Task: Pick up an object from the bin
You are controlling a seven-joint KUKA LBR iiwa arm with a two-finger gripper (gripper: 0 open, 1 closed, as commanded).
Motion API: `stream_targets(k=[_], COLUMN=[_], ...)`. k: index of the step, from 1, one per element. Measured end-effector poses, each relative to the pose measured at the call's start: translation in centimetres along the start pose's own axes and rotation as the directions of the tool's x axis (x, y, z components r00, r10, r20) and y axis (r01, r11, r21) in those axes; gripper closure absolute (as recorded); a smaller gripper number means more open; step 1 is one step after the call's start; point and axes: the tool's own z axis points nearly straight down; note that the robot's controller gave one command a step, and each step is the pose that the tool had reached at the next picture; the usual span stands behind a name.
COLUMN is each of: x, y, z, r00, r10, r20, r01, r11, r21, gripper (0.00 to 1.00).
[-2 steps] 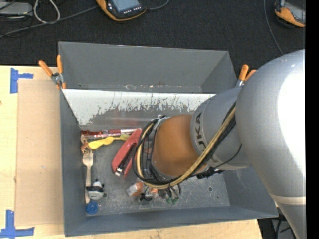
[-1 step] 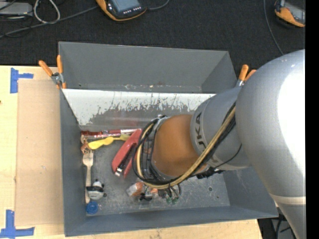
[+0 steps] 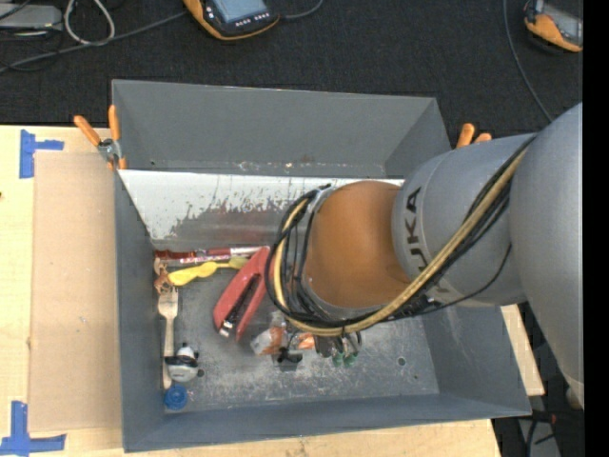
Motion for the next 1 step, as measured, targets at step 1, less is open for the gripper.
stream_targets(k=[1], x=[0.82], y=[-0.2], z=[-8.95], r00=[0.998], r10=[-0.069], r20=[-0.005], r01=[0.069], r11=[0.998], r21=[0.001], gripper=[1.0])
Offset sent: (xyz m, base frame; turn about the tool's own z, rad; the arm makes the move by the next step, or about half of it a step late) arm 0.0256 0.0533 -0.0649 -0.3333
